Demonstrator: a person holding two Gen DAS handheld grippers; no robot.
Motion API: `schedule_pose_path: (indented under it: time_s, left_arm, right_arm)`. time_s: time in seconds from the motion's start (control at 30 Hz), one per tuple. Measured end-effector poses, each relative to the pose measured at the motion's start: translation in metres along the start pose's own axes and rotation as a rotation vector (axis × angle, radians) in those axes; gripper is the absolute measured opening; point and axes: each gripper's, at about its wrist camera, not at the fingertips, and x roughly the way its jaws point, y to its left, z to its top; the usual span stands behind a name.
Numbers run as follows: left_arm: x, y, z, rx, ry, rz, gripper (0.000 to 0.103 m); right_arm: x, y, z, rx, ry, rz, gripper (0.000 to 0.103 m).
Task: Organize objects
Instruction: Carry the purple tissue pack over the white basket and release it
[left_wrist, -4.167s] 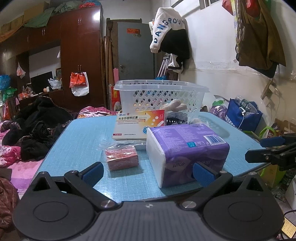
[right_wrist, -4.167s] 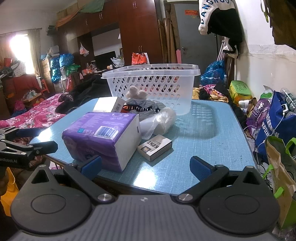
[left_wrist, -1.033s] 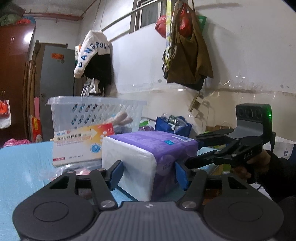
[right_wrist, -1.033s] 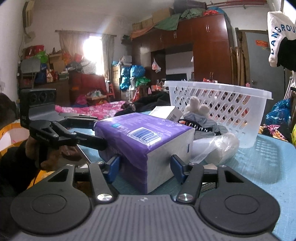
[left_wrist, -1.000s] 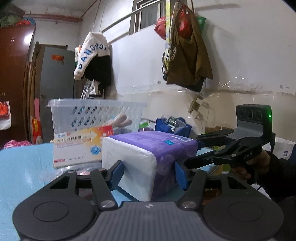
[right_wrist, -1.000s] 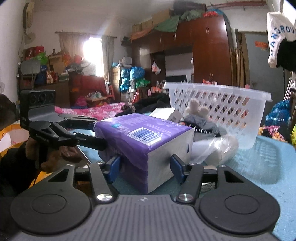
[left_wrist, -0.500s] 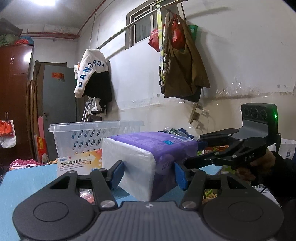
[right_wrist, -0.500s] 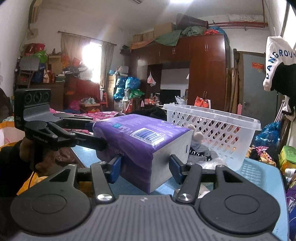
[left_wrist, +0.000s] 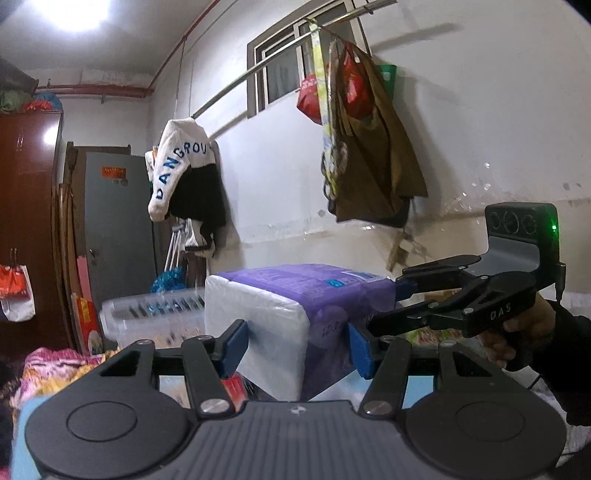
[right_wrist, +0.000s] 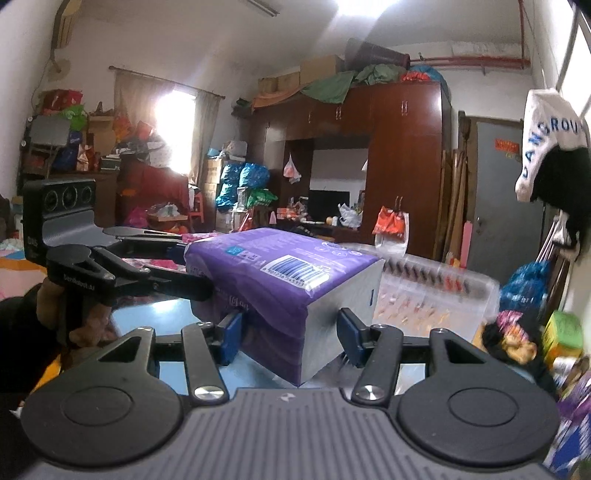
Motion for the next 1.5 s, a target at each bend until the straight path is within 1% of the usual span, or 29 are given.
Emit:
schedule_pose_path:
  time_s: [0.17, 0.27, 0.37, 0.4, 0.53, 0.67, 0.77, 0.9, 1.23, 1.5]
  left_arm:
    - [0.031, 0.024, 0.043, 0.027, 0.008, 0.031, 0.061]
    - [0.053, 0.042, 0.065, 0.015, 0.016, 0.038, 0.061]
    - [0.081, 0.058, 0.076, 0.012, 0.053, 0.055, 0.061]
    - [0.090, 0.064, 0.077, 0.008, 0.063, 0.060, 0.061]
    - [0.123, 0.093, 0.073, -0.043, 0.107, 0.070, 0.061]
    - [0.149, 0.108, 0.064, -0.046, 0.176, 0.103, 0.061]
    - [0.163, 0.114, 0.058, -0.061, 0.227, 0.116, 0.062]
    - [0.174, 0.112, 0.054, -0.039, 0.273, 0.137, 0.062]
    - [0.182, 0.110, 0.058, -0.035, 0.291, 0.142, 0.062]
    - [0.189, 0.113, 0.055, -0.054, 0.312, 0.148, 0.062]
  right_arm:
    - [0.029, -0.027, 0.041, -0.015, 0.017, -0.029, 0.057]
    - [0.045, -0.043, 0.054, -0.005, 0.015, -0.044, 0.058]
    - [0.068, -0.061, 0.062, -0.005, 0.046, -0.068, 0.058]
    - [0.072, -0.061, 0.060, -0.010, 0.056, -0.076, 0.058]
    - [0.105, -0.080, 0.056, 0.037, 0.098, -0.084, 0.058]
    - [0.129, -0.089, 0.045, 0.049, 0.157, -0.099, 0.058]
    - [0.138, -0.096, 0.038, 0.070, 0.193, -0.106, 0.058]
    - [0.137, -0.101, 0.034, 0.080, 0.229, -0.114, 0.058]
    - [0.130, -0.113, 0.043, 0.094, 0.230, -0.125, 0.058]
    - [0.141, -0.120, 0.047, 0.099, 0.248, -0.129, 0.058]
